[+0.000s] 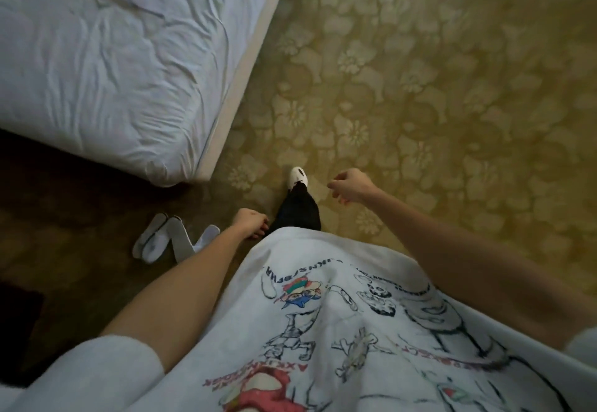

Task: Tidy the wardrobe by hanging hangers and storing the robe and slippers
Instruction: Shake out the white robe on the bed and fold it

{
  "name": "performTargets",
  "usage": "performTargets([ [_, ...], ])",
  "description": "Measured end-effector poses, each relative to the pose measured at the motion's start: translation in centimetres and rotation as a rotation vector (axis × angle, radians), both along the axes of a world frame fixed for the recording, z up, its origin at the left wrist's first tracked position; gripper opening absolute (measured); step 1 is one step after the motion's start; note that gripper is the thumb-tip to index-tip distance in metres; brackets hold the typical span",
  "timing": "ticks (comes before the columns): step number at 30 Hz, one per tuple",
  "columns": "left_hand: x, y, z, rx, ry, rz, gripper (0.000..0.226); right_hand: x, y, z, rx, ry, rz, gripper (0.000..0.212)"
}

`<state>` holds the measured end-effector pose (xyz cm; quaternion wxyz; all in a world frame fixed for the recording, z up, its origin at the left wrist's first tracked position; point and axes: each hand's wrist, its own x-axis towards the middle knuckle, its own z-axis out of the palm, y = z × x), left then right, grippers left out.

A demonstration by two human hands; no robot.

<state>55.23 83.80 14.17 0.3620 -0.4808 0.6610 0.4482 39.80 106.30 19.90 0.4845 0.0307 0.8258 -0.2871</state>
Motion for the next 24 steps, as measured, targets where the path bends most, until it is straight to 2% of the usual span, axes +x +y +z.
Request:
performTargets([
  [3, -8.4, -3.5, 2.0, -0.018, 0.042, 0.019, 0.016, -7.7, -2.8, 1.0, 0.067, 0.004, 0.041, 0.027],
  [10, -30.2, -8.1, 5.7, 0.044, 0.216, -0.066, 0.018, -23.3, -4.6, 2.5, 0.145, 0.063, -0.067, 0.022],
  [16, -48.6, -10.3, 5.9, 0.113, 0.302, -0.143, 0.018, -35.8, -4.7, 0.0, 0.197, 0.010, -0.165, 0.023],
  [19, -57.8, -12.5, 5.5, 0.099, 0.289, -0.178, 0.018, -44.5, -6.3, -0.8, 0.188, 0.024, -0.210, 0.022],
  [24, -66.8, -17.1, 5.8, 0.036, 0.219, -0.114, 0.017, -57.0, -11.7, 0.6, 0.141, 0.067, -0.136, 0.026],
])
